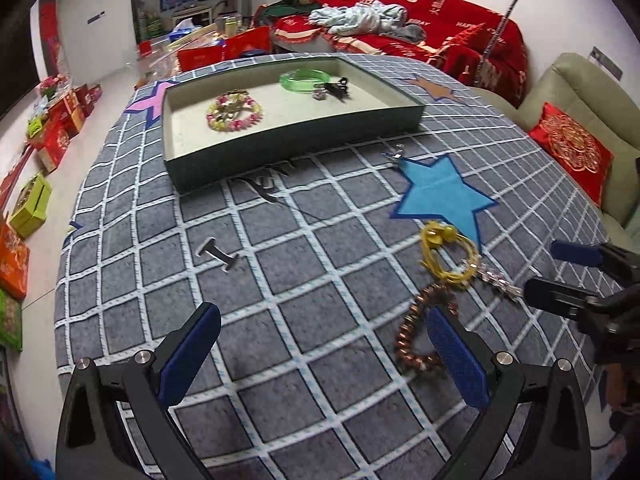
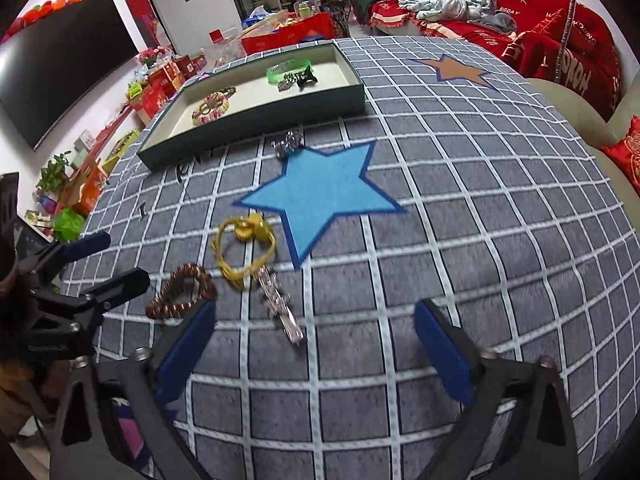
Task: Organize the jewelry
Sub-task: 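Move both open tools out of the tray toward the jewelry on the cloth, then grasp the brown coiled hair tie with the left tool while the right tool grasps the silver star hairpin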
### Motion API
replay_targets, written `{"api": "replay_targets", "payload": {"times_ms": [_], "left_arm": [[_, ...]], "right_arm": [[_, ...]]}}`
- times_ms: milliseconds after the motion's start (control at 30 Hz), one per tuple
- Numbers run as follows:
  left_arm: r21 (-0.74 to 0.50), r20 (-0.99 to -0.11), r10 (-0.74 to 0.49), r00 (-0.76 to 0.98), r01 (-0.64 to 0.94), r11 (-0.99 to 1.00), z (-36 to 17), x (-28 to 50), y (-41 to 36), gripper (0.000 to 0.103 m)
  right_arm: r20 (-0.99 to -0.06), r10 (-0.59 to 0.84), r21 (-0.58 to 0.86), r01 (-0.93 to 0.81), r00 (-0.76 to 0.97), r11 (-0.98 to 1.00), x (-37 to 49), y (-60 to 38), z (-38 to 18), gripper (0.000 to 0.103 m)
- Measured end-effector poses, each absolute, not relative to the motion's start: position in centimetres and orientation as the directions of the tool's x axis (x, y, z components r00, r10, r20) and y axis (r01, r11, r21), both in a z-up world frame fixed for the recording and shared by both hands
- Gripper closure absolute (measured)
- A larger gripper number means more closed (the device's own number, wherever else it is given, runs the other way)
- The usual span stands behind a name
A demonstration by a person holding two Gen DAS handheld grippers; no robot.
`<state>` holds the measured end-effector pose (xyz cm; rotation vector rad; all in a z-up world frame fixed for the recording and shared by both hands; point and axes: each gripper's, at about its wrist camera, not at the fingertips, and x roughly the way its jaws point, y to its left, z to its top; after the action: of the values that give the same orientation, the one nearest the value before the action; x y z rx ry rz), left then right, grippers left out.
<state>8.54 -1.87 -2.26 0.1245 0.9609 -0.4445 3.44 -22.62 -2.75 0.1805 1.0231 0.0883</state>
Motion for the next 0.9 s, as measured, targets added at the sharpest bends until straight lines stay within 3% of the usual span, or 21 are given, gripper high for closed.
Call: {"api": "replay_targets", "payload": {"times_ms": [133, 200, 433, 633, 767, 800, 900], "left_arm": [[-0.074, -0.815, -0.318, 0.485, 0.458, 0.886, -2.5, 7.8, -2.5, 0.000], [-0.062, -0.815, -0.321, 0.482, 0.479, 0.876, -2.7, 7.6, -3.0, 0.000], [-0.051, -0.838, -0.313, 0.447, 0.507, 0.860, -3.6, 8.6, -3.9, 0.003], [-0.028, -0.849, -0.302, 0.434, 0.535, 0.845, -4.2, 8.5, -4.8, 0.007], [-0.004, -0.843, -0.301, 0.445, 0.555, 0.832, -4.1, 8.1, -5.3, 0.022], [-0.004, -0.842, -0.303, 0.447, 0.556, 0.831, -4.0, 8.0, -5.4, 0.024], [-0.001, -0.835, -0.314, 0.452, 0.568, 0.823, -3.8, 7.7, -5.7, 0.047]], "right_arm": [[-0.843, 0.166, 0.190, -0.006, 0.512, 0.982, 2.8, -22.4, -3.3, 0.016], [-0.844, 0.168, 0.183, -0.022, 0.509, 0.983, 2.6, -22.1, -3.6, 0.025], [-0.848, 0.156, 0.144, -0.064, 0.506, 0.988, 2.6, -21.1, -4.1, 0.031], [-0.848, 0.145, 0.119, -0.083, 0.510, 0.989, 3.4, -20.5, -4.0, 0.048], [-0.853, 0.127, 0.074, -0.124, 0.506, 0.990, 3.6, -19.5, -4.0, 0.053], [-0.854, 0.119, 0.058, -0.135, 0.506, 0.989, 3.6, -19.2, -4.1, 0.056], [-0.857, 0.094, 0.006, -0.172, 0.507, 0.985, 3.6, -18.3, -4.1, 0.073]]}}
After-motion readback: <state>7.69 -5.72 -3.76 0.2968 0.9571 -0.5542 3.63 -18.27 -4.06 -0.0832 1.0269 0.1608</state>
